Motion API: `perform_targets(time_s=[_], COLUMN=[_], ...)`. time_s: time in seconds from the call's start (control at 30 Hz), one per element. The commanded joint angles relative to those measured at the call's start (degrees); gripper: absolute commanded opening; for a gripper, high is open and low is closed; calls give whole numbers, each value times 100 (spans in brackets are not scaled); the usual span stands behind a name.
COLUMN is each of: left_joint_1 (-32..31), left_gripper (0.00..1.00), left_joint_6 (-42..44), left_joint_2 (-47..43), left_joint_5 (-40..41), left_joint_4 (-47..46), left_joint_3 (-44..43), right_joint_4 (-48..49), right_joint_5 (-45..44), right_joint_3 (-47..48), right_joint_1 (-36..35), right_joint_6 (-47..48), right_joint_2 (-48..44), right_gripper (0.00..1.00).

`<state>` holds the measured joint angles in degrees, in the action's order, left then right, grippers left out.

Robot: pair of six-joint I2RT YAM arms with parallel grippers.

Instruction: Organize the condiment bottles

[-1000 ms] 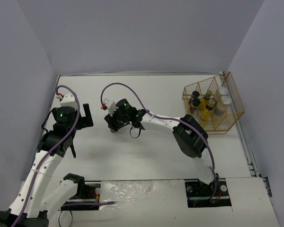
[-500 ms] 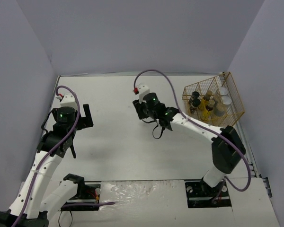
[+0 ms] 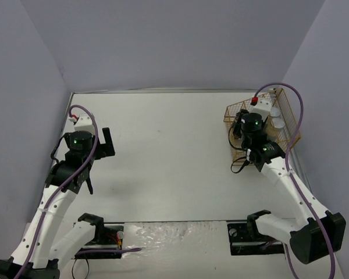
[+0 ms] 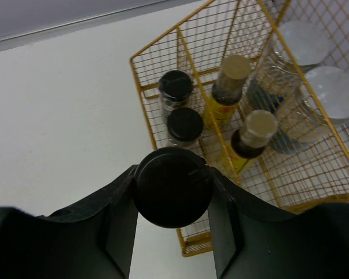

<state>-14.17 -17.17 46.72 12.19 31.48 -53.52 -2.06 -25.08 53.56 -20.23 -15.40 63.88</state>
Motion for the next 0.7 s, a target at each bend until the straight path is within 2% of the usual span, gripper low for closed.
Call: perform_targets(time_s=[0.0, 0.13, 0.53, 0.67], left_joint_1=[11, 11, 11, 11], left_gripper=[97, 97, 97, 97], left_joint_6=[-76, -76, -76, -76], left_joint_2=[13, 23, 16, 21], left_joint_5=[-17, -24, -21, -33], left_joint_4=[-230, -232, -230, -230], left_joint_3=[-201, -194, -194, -194], right_joint_4=[-93, -104, 506, 804], right_joint_5=[-67, 123, 377, 407], right_joint_3=[-10, -130, -556, -757], right_joint_1=[421, 734, 790, 793], right_joint_6=[-323, -414, -492, -534], right_joint_2=[-200, -136, 369, 549], right_gripper=[11, 11, 11, 16])
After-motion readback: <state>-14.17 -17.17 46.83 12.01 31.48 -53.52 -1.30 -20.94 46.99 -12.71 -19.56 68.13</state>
